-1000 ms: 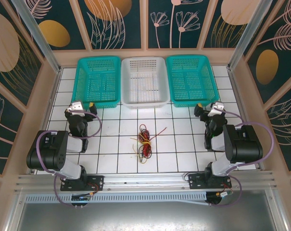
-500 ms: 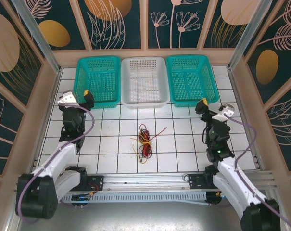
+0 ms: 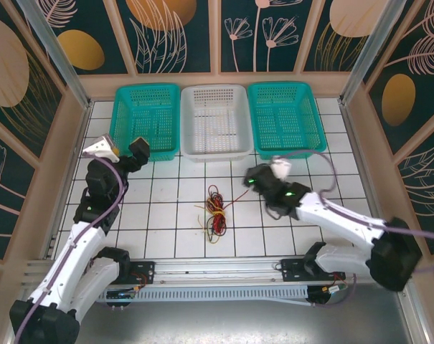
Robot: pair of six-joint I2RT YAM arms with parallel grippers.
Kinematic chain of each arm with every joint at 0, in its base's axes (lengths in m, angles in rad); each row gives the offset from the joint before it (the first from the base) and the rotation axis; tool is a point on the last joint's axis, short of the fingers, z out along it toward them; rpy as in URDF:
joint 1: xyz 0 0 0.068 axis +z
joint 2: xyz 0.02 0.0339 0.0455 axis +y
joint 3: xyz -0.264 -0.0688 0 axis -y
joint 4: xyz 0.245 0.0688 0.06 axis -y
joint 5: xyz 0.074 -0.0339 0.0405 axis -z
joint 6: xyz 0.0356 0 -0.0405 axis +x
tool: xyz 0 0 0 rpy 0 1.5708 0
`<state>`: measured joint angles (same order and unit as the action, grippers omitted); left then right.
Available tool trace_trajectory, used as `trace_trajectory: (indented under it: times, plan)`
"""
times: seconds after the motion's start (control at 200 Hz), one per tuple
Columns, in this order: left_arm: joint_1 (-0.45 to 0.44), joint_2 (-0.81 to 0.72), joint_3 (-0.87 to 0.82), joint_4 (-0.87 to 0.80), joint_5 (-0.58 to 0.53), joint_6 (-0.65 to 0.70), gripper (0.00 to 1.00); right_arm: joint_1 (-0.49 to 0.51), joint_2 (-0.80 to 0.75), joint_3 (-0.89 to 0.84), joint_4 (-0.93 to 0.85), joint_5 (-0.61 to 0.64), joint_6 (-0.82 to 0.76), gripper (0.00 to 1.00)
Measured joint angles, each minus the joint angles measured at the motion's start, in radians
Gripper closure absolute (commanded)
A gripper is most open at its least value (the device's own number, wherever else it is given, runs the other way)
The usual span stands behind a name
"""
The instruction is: Untangle the cables
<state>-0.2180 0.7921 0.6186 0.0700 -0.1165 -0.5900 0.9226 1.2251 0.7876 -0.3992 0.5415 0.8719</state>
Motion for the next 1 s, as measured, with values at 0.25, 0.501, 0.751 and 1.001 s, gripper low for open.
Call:
trace_trajectory:
  times: [0.25,0.501,0.751,1.001]
  plan:
    - [0.0,0.079,0.028,-0.023,0.123,-0.127,0.01,0.155,0.111,0.047,0.078,-0.234,-0.071,0.24]
    - [0.0,0.101,0.029,-0.041,0.186,-0.167,0.02,0.259,0.113,0.031,0.077,-0.393,-0.082,0.26]
    - [0.0,0.098,0.029,-0.05,0.222,-0.183,0.03,0.177,0.24,0.032,0.077,-0.47,-0.082,0.31]
    - [0.0,0.097,0.029,-0.063,0.252,-0.183,0.03,0.155,0.302,0.033,0.084,-0.541,-0.091,0.4]
